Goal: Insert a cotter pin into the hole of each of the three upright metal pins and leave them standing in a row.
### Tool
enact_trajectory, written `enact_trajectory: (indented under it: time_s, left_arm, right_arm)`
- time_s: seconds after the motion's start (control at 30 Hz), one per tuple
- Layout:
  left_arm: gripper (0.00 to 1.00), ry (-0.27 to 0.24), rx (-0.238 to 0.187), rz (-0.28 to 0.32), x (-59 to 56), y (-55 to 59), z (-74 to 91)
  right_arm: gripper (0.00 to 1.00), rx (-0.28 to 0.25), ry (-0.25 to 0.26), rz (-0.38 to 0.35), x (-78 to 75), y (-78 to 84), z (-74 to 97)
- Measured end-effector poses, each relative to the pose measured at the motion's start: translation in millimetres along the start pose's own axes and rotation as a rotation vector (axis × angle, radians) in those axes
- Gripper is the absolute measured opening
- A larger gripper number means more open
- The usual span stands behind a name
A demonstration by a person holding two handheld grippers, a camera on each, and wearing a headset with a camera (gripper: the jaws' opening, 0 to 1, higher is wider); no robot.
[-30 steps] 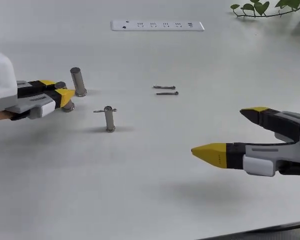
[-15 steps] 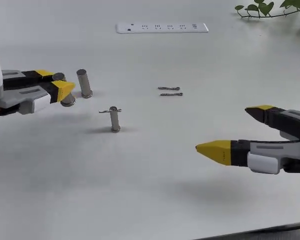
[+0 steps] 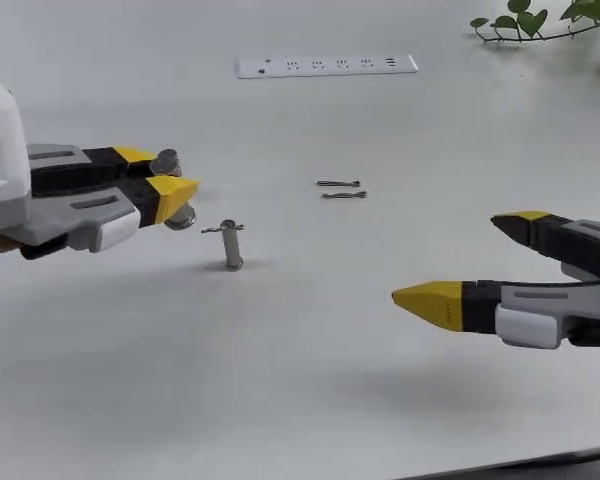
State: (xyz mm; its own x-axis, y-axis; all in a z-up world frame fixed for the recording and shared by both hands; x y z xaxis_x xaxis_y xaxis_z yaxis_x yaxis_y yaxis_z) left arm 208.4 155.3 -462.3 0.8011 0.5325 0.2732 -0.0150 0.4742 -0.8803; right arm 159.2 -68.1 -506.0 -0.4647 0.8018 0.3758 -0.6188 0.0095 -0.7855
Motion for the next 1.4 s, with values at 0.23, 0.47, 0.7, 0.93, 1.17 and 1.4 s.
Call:
enact_trajectory:
  time_s: [0.23,0.47,0.7,0.93,1.17,1.4]
  left_arm:
    - [0.1,0.032,-0.003,0.021,-26.9,-4.3,-22.9]
    - [0.1,0.069,-0.011,0.065,-56.7,-5.2,-41.2]
    - [0.1,0.101,0.02,0.062,-76.8,5.6,-53.5]
    - [0.1,0.104,0.055,0.08,-84.7,18.6,-59.9]
    - [0.1,0.105,0.056,0.107,-89.4,22.8,-67.2]
    - [0.1,0.128,0.081,0.092,-98.7,30.0,-74.1]
  right_arm:
    - [0.95,-0.006,-0.001,-0.006,-1.3,2.2,4.6]
    - [0.95,-0.012,0.007,-0.018,-4.7,5.7,9.4]
    - [0.94,-0.015,0.01,-0.022,-5.4,8.4,12.1]
    - [0.94,-0.013,0.014,-0.029,-5.7,11.9,12.6]
    - [0.93,-0.004,0.02,-0.037,-7.2,14.7,11.8]
    - [0.93,0.002,0.021,-0.038,-7.1,16.4,11.9]
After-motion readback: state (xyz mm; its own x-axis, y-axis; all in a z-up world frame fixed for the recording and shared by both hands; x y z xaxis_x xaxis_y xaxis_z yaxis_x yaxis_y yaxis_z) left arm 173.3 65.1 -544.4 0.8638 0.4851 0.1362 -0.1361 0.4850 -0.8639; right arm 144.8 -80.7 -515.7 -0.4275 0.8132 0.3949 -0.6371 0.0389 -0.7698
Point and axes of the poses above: the centre of the closed fingertips' face, and the gripper's own axes: z roughly backward along the fingers, x roughly to its left, y roughly out of its underside, the point moved 3 cm from there along z, roughly backward along the fingers, and after that the axes turned 14 degrees about -z, right-handed, at the moved point
